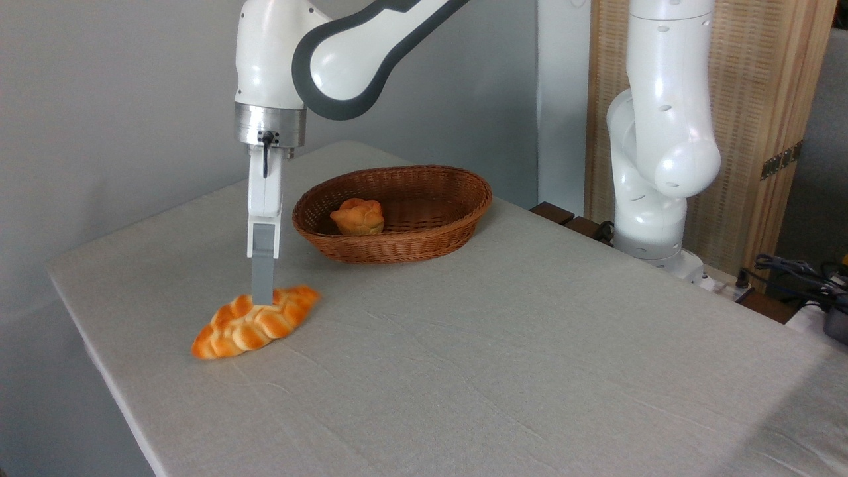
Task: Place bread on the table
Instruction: 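Open the gripper, release the roll, and raise the gripper back over the basket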
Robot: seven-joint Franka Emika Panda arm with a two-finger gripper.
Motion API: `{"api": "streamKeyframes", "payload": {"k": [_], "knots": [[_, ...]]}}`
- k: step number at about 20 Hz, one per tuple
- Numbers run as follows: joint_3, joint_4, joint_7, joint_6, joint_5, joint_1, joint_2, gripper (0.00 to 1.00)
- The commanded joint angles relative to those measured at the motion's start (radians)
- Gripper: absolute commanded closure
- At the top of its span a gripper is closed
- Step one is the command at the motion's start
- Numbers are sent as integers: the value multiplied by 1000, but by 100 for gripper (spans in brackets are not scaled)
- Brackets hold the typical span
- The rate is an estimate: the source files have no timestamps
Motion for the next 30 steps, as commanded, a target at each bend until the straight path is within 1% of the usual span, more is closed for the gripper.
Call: {"api": "streamKeyframes", "payload": {"k": [1, 3, 5, 6, 8, 9, 10, 11, 12, 14, 15, 16, 18, 19, 21, 24, 26, 27, 28, 30], "knots": [[1, 14, 4, 10, 4, -6, 25, 0], [0, 18, -31, 10, -4, -6, 23, 0], [0, 46, -100, 8, -42, -6, 19, 0], [0, 66, -121, -6, -73, -3, 16, 0], [12, 105, -126, -53, -169, 1, -1, 0], [14, 141, -125, -111, -208, 4, -6, 0], [18, 199, -125, -198, -239, 20, -3, 0], [17, 308, -119, -346, -281, 59, 11, 0], [18, 356, -119, -421, -311, 73, 20, 0], [18, 419, -122, -538, -351, 122, 20, 0], [17, 448, -122, -608, -358, 148, 20, 0], [17, 479, -122, -665, -360, 165, 17, 0], [6, 484, -125, -730, -348, 198, -7, 0], [-5, 484, -123, -754, -354, 228, -23, 0], [-57, 482, -123, -774, -359, 312, -43, 0], [-124, 481, -125, -774, -359, 400, -41, 0], [-202, 481, -125, -774, -359, 490, -38, 0], [-225, 479, -125, -774, -357, 514, -38, 0], [-229, 479, -122, -773, -348, 517, -37, 0], [-230, 479, -119, -765, -346, 517, -33, 0]]}}
